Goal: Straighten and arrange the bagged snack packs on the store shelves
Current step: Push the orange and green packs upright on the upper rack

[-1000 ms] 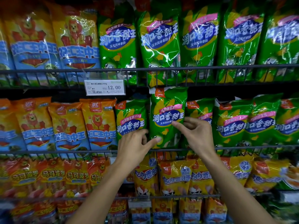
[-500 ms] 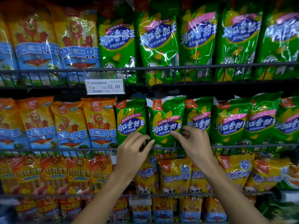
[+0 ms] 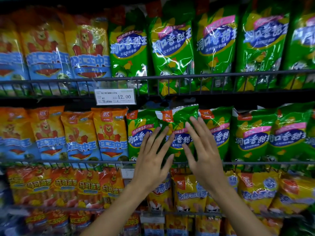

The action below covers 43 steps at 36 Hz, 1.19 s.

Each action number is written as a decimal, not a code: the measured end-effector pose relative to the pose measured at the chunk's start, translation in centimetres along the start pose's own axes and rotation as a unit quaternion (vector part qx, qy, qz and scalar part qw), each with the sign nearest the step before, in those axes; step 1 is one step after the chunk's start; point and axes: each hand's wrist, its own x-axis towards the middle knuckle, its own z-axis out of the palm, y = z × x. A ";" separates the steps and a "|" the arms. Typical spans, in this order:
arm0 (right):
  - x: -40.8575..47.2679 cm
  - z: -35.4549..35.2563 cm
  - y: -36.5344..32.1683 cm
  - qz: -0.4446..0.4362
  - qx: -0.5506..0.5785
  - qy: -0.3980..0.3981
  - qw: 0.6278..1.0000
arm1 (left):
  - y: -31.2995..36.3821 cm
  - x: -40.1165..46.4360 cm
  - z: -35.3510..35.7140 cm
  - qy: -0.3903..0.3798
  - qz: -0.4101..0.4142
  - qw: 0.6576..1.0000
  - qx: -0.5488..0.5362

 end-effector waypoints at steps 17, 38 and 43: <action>1.1 2.4 0.8 0.049 -0.094 -0.075 0.992 | 0.0 2.8 0.5 -0.032 -0.022 0.993 0.110; 0.9 4.2 -9.3 0.241 0.054 -0.139 0.959 | -8.4 -4.4 -6.7 -0.009 -0.255 0.942 -0.217; 2.1 6.6 -10.9 0.287 0.041 -0.142 0.947 | -9.4 -3.9 -6.7 -0.062 -0.242 0.935 -0.251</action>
